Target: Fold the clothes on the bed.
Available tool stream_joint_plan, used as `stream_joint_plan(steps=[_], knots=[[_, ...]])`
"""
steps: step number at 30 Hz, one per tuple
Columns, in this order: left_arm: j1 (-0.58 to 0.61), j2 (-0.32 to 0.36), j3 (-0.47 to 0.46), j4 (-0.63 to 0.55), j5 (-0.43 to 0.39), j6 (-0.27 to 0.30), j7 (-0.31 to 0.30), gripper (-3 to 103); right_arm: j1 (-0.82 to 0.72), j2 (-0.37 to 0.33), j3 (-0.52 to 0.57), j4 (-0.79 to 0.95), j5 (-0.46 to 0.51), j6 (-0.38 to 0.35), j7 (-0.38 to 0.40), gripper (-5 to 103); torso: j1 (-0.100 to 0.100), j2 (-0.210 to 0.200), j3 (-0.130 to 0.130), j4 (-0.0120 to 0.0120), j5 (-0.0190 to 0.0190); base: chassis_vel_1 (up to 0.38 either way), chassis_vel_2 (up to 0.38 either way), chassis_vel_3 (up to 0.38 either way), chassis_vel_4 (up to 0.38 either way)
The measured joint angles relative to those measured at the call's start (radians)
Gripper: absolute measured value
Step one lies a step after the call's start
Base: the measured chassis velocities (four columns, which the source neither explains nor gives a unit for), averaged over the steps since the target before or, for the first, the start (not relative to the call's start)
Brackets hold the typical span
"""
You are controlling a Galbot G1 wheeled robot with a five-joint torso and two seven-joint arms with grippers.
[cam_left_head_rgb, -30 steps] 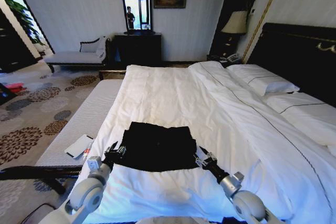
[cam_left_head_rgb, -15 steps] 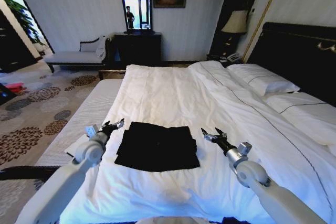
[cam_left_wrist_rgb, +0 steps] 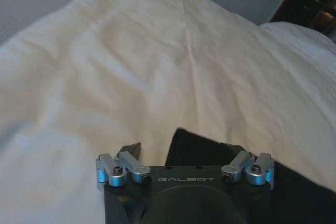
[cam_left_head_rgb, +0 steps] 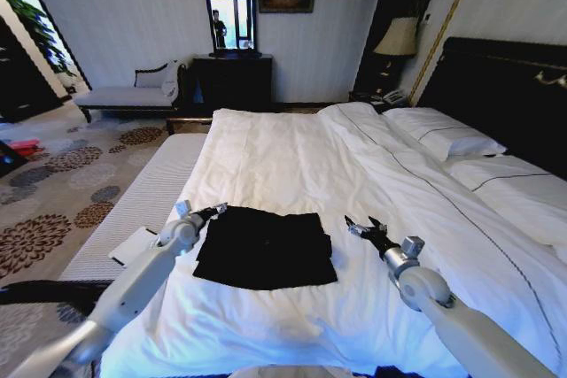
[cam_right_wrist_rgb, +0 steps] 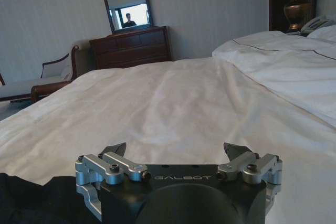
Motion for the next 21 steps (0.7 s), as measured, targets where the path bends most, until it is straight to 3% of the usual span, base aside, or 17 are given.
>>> stream_joint_plan(steps=[4, 7, 11, 12, 14, 21], knots=[[-0.007, -0.017, 0.011, 0.031, 0.022, -0.017, 0.027, 77, -0.002, -0.005, 0.0, 0.0, 0.001, -0.001, 0.004, 100, 0.0, 0.0, 0.0, 0.0, 0.0002, 0.0, 0.0, 0.0, 0.0], [-0.017, -0.04, 0.014, 0.062, 0.028, -0.031, 0.036, 61, -0.001, -0.011, -0.001, -0.001, 0.003, -0.002, 0.008, 100, 0.0, 0.0, 0.0, -0.0001, 0.0001, 0.0, 0.0, 0.0, 0.0], [-0.022, -0.05, 0.011, 0.074, 0.027, -0.034, 0.036, 56, 0.0, -0.013, -0.003, -0.001, 0.004, -0.004, 0.013, 100, 0.0, 0.0, 0.0, -0.0004, 0.0, 0.0, 0.0, 0.0, 0.0], [-0.022, -0.05, 0.01, 0.075, 0.024, -0.034, 0.035, 45, 0.002, -0.016, -0.004, -0.003, 0.004, -0.004, 0.015, 100, 0.0, 0.0, 0.0, -0.0003, 0.0, 0.0, 0.0, 0.0, 0.0], [-0.021, -0.049, 0.009, 0.075, 0.021, -0.034, 0.035, 45, 0.004, -0.018, -0.005, -0.004, 0.005, -0.004, 0.016, 100, 0.0, 0.0, 0.0, -0.0003, 0.0, 0.0, 0.0, 0.0, 0.0], [-0.007, -0.04, -0.001, 0.069, 0.018, -0.034, 0.03, 13, 0.027, -0.025, -0.022, -0.006, 0.012, -0.006, 0.033, 100, 0.0, 0.0, 0.0, -0.0001, -0.0001, 0.0, 0.0, 0.0, 0.0]])
